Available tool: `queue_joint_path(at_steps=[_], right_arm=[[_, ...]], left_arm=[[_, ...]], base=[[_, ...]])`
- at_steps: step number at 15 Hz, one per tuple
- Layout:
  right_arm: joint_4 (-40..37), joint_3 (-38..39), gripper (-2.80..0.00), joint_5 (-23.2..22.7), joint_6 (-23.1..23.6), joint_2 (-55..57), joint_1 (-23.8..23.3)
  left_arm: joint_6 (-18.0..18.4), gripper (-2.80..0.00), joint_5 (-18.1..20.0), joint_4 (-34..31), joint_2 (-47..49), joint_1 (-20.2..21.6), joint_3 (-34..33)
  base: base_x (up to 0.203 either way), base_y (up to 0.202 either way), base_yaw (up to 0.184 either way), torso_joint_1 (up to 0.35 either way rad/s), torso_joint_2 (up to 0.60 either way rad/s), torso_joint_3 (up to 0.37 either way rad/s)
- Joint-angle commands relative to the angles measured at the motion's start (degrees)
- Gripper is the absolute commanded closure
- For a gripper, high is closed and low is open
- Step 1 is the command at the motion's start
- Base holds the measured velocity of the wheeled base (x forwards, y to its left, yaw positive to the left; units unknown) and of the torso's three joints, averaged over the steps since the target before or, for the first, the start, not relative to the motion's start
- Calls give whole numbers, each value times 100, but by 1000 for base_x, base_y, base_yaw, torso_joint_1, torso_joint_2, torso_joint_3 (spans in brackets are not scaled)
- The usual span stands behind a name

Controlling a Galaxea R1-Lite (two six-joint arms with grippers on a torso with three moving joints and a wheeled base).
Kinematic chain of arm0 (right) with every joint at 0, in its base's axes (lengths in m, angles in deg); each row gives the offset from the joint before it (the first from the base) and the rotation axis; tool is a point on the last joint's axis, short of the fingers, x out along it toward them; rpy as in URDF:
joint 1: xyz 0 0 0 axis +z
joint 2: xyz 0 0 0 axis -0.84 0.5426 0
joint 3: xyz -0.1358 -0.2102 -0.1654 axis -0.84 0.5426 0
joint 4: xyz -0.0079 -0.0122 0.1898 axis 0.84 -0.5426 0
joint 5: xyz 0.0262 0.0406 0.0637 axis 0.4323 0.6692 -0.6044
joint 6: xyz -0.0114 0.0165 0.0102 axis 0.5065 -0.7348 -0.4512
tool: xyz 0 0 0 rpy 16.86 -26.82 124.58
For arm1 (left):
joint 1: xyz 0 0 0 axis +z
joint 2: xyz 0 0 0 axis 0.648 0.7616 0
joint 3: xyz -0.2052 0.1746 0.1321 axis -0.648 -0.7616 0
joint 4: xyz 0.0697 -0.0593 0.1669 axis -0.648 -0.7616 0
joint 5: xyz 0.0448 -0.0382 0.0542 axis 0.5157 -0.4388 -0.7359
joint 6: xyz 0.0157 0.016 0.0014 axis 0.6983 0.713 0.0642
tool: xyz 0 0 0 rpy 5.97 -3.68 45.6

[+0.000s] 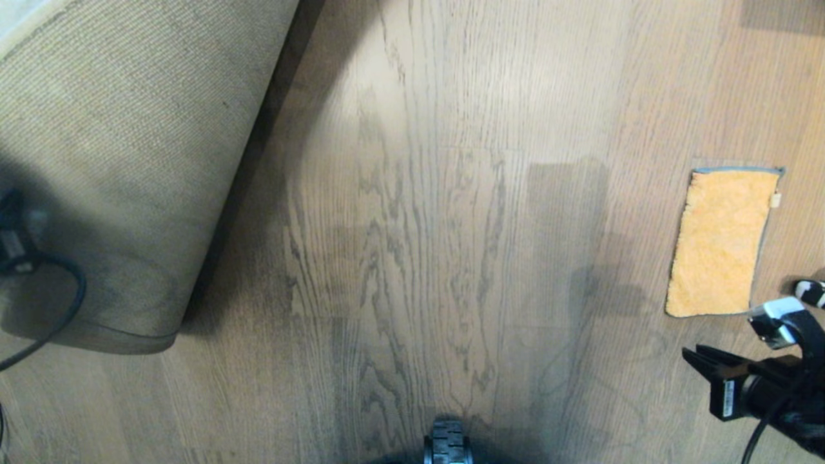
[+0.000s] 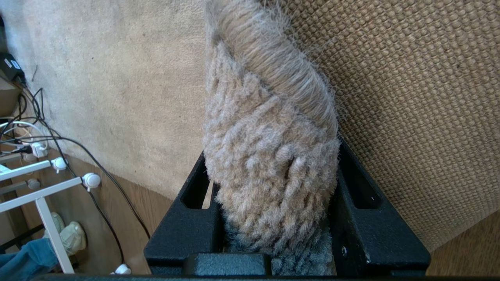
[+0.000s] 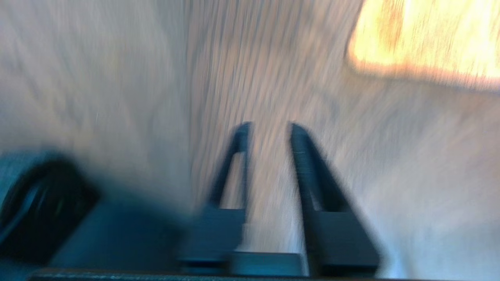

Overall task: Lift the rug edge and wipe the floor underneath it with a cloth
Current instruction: Pick up the rag

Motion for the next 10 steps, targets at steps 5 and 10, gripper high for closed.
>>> queue_joint_path(at_steps=[5,10], right_arm=[[1927,77,-280,-26,-95,1258,6],[2228,-129,-280,-33,-167,1760,111]], left_arm=[[17,0,-7,40,40,5,-130],[21,0,-7,40,42,5,-130]], base=[[0,0,0,0,0,0],[0,0,0,0,0,0]])
